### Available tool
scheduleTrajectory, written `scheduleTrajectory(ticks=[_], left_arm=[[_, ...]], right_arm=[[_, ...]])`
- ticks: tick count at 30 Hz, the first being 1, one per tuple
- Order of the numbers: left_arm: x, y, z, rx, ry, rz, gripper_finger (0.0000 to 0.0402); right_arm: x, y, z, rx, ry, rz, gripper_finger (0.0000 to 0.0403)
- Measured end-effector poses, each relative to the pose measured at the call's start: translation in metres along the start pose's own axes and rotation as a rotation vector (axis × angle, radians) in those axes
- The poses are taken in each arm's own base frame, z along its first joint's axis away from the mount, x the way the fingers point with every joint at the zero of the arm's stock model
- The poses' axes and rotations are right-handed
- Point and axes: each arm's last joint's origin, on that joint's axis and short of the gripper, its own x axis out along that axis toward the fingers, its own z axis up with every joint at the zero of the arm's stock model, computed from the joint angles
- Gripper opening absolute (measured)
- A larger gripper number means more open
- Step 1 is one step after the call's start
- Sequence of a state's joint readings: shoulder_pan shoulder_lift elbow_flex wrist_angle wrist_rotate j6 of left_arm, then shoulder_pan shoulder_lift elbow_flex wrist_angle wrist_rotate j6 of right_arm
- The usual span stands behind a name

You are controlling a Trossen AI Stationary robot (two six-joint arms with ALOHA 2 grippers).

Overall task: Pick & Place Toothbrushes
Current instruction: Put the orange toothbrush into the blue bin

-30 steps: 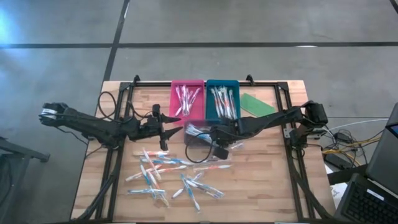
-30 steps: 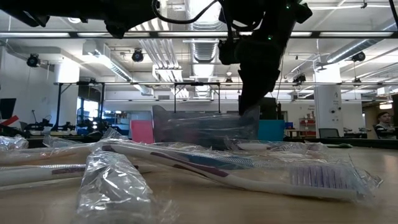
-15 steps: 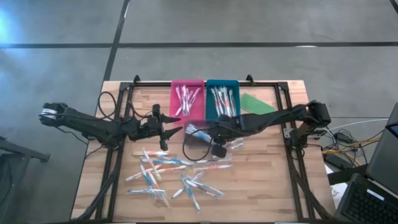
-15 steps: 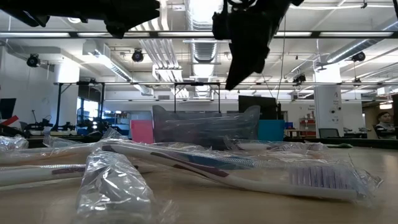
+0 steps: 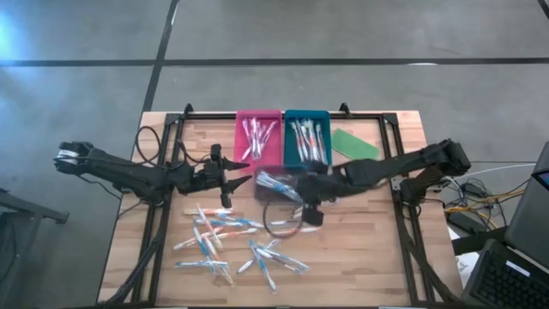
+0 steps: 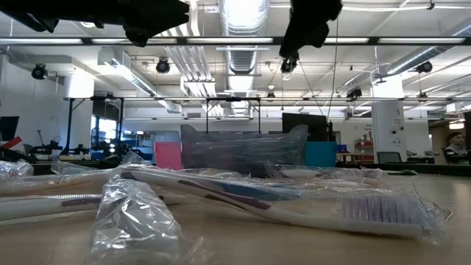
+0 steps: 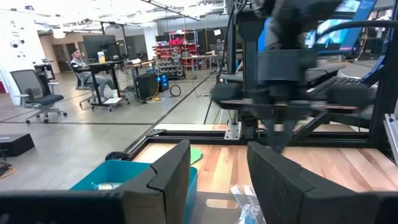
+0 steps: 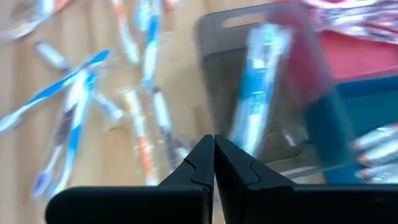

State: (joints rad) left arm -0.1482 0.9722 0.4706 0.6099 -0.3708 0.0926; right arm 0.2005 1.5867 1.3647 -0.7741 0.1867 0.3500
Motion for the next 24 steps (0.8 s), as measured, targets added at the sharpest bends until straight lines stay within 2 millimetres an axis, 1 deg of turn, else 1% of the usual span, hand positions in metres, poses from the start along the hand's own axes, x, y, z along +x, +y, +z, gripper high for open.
scheduleTrajectory(ticks=[3,7,11,14,16,24], left_arm=[[0.0,0.0,0.0,-0.002,0.0,0.0,0.0165],[0.0,0.0,0.0,-0.004,0.0,0.0,0.0165],[0.0,0.0,0.0,-0.016,-0.001,0.0,0.0165],[0.0,0.0,0.0,-0.017,-0.001,0.0,0.0165],[0.0,0.0,0.0,-0.017,0.0,0.0,0.0165],[0.0,0.0,0.0,-0.015,0.004,0.0,0.0165]], right_arm=[[-0.002,0.023,-0.009,-0.049,-0.002,0.025,0.0008],[0.003,0.056,-0.024,-0.182,-0.005,0.009,0.0008],[0.01,0.077,-0.035,-0.219,0.005,0.016,0.0008],[0.02,0.084,-0.04,-0.186,0.039,0.016,0.0012],[0.027,0.086,-0.043,-0.173,0.063,0.011,0.0024],[0.058,0.09,-0.051,-0.172,0.149,-0.008,0.0116]])
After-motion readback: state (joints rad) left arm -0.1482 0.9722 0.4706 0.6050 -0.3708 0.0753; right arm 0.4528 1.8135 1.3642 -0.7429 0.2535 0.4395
